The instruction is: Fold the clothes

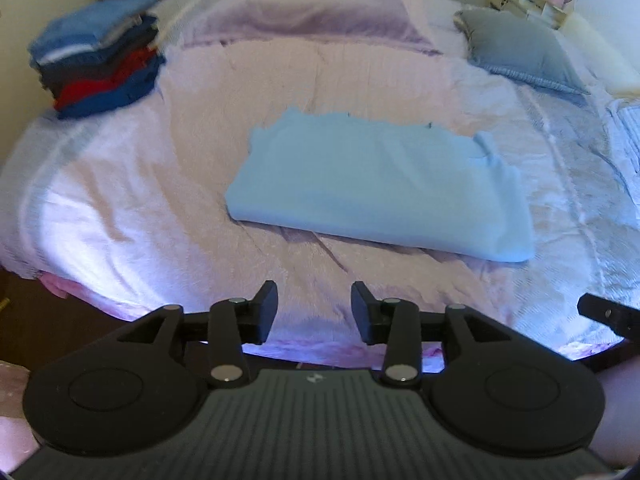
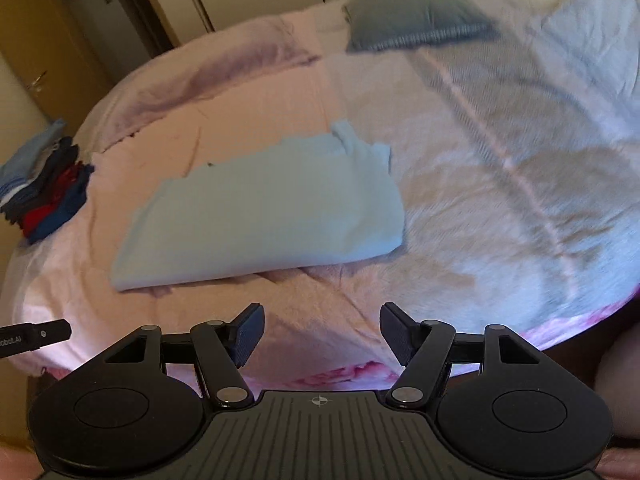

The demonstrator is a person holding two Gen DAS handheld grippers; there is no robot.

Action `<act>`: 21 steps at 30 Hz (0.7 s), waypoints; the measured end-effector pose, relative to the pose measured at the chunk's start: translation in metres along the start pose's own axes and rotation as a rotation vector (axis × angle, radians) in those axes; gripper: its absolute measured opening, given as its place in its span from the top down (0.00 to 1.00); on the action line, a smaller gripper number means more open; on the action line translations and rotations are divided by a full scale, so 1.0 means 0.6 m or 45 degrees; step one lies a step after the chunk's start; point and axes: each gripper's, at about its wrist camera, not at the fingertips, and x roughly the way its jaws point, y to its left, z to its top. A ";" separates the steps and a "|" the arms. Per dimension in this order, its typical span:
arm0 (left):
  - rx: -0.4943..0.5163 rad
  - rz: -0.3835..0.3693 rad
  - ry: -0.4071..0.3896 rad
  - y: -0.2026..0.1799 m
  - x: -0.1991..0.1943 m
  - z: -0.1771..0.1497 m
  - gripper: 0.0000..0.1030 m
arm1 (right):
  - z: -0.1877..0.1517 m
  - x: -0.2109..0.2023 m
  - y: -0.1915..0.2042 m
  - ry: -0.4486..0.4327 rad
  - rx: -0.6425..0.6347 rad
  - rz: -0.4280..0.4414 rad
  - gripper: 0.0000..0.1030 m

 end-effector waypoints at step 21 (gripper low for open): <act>0.019 0.016 -0.188 -0.017 -0.196 -0.043 0.50 | -0.034 -0.185 0.041 -0.065 -0.164 0.018 0.35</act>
